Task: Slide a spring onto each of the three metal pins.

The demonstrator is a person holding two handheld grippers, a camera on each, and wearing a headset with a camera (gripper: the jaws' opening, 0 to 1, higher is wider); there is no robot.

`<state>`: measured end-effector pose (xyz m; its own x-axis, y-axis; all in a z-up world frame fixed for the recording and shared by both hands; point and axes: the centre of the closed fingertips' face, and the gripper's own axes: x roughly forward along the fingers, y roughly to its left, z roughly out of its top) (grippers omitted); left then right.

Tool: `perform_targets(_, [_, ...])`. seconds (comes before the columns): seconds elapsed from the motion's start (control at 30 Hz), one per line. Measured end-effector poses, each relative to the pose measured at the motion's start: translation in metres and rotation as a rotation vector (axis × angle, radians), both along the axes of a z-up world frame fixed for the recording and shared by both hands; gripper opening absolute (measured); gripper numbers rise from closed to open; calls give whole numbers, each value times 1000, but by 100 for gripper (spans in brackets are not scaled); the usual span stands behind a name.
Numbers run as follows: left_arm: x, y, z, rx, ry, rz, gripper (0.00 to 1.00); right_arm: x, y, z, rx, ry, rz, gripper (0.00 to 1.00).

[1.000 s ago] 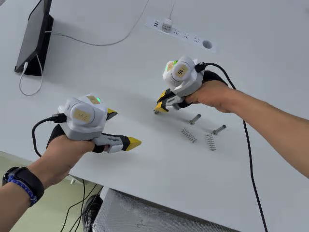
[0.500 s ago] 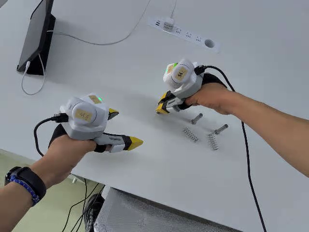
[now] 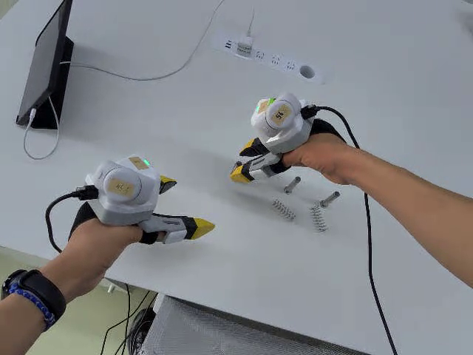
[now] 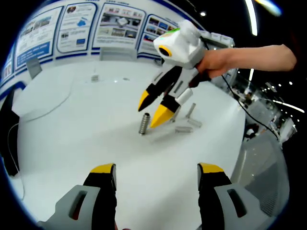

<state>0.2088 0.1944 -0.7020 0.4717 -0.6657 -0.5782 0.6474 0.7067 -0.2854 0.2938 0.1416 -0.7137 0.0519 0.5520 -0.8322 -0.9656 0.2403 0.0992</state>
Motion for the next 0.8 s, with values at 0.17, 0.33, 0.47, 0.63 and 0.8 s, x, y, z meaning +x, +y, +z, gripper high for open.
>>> perform_targets(0.17, [1,0,2,-4,-4,4,70,-3,-8,5,20,-3,-25,42])
perform_targets(0.33, [0,-1,6,-7,-7,11,70,-5,-15,12,41,-11,-79,48])
perform_targets(0.47, [-1,-1,7,-8,-7,18,70,-8,-16,19,99,-10,-147,53])
perform_targets(0.63, [-2,-1,9,-9,-6,25,71,-15,-25,21,108,-22,-184,53])
perform_targets(0.8, [-4,-2,8,-10,-4,23,71,-19,-33,17,128,-11,-231,55])
